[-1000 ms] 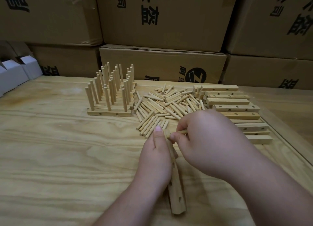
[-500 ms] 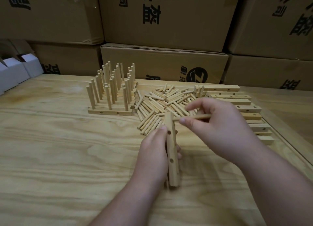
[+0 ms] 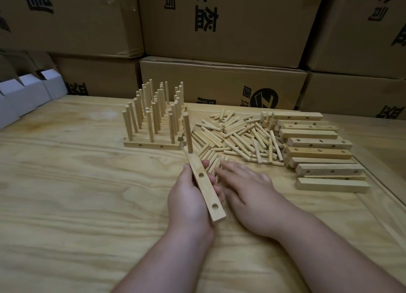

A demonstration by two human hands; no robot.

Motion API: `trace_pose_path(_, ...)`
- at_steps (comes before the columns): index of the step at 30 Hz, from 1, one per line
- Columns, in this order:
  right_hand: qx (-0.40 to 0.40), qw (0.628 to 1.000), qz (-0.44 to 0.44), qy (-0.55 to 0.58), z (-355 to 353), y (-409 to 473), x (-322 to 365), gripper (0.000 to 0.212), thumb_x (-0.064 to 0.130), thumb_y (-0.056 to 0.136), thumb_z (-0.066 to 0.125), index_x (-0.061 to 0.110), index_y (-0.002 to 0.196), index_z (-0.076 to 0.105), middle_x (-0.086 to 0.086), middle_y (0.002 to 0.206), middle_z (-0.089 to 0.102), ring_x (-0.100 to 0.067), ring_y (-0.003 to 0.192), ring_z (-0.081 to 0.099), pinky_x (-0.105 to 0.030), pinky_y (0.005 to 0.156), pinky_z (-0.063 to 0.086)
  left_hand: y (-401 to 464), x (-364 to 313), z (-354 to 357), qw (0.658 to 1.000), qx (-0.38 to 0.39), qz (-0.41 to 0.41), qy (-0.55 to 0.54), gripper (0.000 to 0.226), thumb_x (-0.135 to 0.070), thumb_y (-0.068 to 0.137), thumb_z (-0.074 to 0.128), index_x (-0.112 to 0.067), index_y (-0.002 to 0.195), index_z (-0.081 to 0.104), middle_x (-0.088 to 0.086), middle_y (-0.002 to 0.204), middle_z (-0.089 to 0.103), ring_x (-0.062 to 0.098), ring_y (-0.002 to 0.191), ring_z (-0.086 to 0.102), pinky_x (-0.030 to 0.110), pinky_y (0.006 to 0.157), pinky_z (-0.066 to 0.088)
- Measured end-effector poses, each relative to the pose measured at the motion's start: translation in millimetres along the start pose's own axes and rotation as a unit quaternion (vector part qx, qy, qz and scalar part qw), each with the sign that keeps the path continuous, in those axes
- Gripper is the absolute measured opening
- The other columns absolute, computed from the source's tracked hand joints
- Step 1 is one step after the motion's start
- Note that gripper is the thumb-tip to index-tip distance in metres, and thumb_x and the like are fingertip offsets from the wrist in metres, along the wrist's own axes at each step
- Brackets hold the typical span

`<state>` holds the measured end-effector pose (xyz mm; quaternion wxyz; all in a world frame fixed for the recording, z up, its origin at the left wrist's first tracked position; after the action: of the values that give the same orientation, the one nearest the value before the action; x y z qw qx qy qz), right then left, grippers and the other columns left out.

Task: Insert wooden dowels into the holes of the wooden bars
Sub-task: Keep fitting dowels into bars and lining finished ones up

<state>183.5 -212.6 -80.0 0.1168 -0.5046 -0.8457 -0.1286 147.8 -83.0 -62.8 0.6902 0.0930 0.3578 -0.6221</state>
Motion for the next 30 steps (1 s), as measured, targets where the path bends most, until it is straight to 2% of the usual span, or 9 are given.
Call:
trace_pose_path(3,0.017,1.0,-0.016,0.006,3.7,3.8,-2.0,0.05,0.034,0.105,0.032,0.049,0.153,0.025,0.028,0.164,0.009,0.009,0.148,-0.005,-0.034,0.112,0.01,-0.5,0.4,1.3,1.0,-0.006,-0.005,0.0,0.038,-0.033,0.107,0.044,-0.009,0.09,0.068,0.002,0.052,0.053,0.011,0.036,0.045,0.018,0.035,0.036)
trace_pose_path(6,-0.004,1.0,-0.007,0.008,1.9,4.3,-5.4,0.055,0.019,0.098,0.035,0.048,0.145,0.038,0.03,0.157,0.026,0.003,0.149,0.01,-0.03,0.107,0.014,-1.2,0.5,2.3,1.0,-0.001,-0.011,0.003,0.038,-0.033,0.107,0.044,-0.007,0.092,0.068,0.003,0.052,0.053,0.011,0.036,0.044,0.019,0.035,0.036)
trace_pose_path(9,-0.036,0.999,-0.003,0.003,1.5,3.2,-8.7,0.06,0.012,0.087,0.039,0.046,0.136,0.045,0.027,0.142,0.038,-0.005,0.138,0.027,-0.03,0.1,0.02,-1.8,0.9,2.1,1.0,0.002,-0.007,0.017,0.038,-0.033,0.107,0.043,-0.007,0.092,0.067,0.003,0.052,0.052,0.012,0.037,0.044,0.02,0.034,0.035)
trace_pose_path(14,-0.006,1.0,-0.011,-0.005,4.6,4.4,-9.7,0.069,0.021,0.084,0.025,0.056,0.143,0.023,0.027,0.161,0.017,0.0,0.149,0.003,-0.039,0.113,0.011,-2.0,1.9,2.1,1.0,0.008,-0.008,0.021,0.039,-0.034,0.106,0.043,-0.007,0.091,0.068,0.003,0.053,0.052,0.011,0.037,0.044,0.02,0.035,0.035)
trace_pose_path(18,-0.053,0.998,-0.008,-0.032,2.4,4.5,-12.3,0.052,0.028,0.088,0.031,0.052,0.133,0.041,0.027,0.143,0.039,-0.007,0.14,0.024,-0.038,0.104,0.016,-1.3,2.9,2.0,0.999,0.011,-0.002,0.03,0.039,-0.034,0.106,0.043,-0.008,0.092,0.067,0.003,0.054,0.052,0.012,0.038,0.044,0.02,0.036,0.035)
trace_pose_path(20,-0.072,0.996,-0.004,-0.056,1.9,3.8,-14.3,0.044,0.034,0.091,0.034,0.05,0.131,0.045,0.026,0.128,0.042,-0.006,0.128,0.03,-0.034,0.098,0.014,-0.9,3.1,1.7,0.999,0.013,-0.001,0.035,0.038,-0.034,0.106,0.042,-0.008,0.093,0.067,0.002,0.054,0.052,0.012,0.038,0.044,0.02,0.035,0.035)
trace_pose_path(22,-0.077,0.995,0.01,-0.062,2.8,3.0,-16.6,0.044,0.042,0.092,0.031,0.051,0.133,0.041,0.023,0.12,0.039,-0.006,0.123,0.03,-0.031,0.096,0.008,-0.4,3.1,1.6,0.999,0.016,-0.002,0.036,0.038,-0.035,0.106,0.042,-0.008,0.093,0.067,0.002,0.054,0.052,0.012,0.039,0.044,0.021,0.035,0.036)
trace_pose_path(26,-0.081,0.995,0.027,-0.057,1.7,0.5,-18.8,0.033,0.049,0.092,0.032,0.05,0.124,0.041,0.02,0.122,0.033,-0.006,0.126,0.025,-0.037,0.103,0.005,1.0,3.4,0.5,0.999,0.018,-0.004,0.033,0.039,-0.035,0.106,0.043,-0.008,0.092,0.067,0.003,0.055,0.052,0.012,0.04,0.044,0.022,0.036,0.036)
trace_pose_path(30,-0.054,0.997,0.028,-0.051,-5.8,-0.7,-20.6,0.019,0.05,0.097,0.043,0.046,0.115,0.046,0.026,0.12,0.038,-0.005,0.122,0.032,-0.036,0.101,0.017,1.9,3.6,-0.5,0.999,0.021,-0.008,0.025,0.039,-0.036,0.106,0.044,-0.008,0.092,0.068,0.003,0.055,0.052,0.012,0.04,0.044,0.022,0.036,0.036)
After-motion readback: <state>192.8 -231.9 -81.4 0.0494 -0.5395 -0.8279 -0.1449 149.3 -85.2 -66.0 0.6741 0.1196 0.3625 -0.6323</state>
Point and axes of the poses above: each hand's wrist, its own y-axis towards the middle knuckle, its own z-axis out of the palm, x = y × z, the point moved 1 cm from there along y, towards the middle knuckle
